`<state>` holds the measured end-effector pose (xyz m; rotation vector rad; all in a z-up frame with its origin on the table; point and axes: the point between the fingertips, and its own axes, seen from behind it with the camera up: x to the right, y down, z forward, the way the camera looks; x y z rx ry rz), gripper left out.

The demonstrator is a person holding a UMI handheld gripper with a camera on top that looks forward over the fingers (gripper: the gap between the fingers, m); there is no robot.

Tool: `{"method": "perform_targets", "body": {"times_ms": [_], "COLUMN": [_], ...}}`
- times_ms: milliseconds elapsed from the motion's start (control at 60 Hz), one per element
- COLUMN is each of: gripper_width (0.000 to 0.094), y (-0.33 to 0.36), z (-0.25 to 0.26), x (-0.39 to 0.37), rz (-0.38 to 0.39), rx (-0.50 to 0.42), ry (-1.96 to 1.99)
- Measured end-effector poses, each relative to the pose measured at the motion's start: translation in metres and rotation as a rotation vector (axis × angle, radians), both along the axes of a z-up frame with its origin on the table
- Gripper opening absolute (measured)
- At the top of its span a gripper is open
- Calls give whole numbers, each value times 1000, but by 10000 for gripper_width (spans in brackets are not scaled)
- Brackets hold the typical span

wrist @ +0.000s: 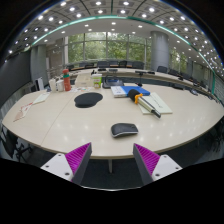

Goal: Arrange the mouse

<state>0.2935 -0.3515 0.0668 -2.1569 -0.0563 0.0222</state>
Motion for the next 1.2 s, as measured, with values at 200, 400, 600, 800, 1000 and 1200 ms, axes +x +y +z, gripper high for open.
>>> {"method": "perform_targets", "body": {"times_ms": [200, 400, 600, 800, 1000, 1200], "gripper_width": [849, 849, 846, 843, 516, 379], "y": [76, 112, 145, 175, 193, 196], "z": [-54, -74, -75, -78, -81, -82], "x": [15, 24, 20, 10, 9, 10], "rz": [-58, -98, -108, -69, -49, -22], "rx": [-35, -78, -104, -126, -116, -139], "ry": [38, 66, 49, 19, -23, -30]}}
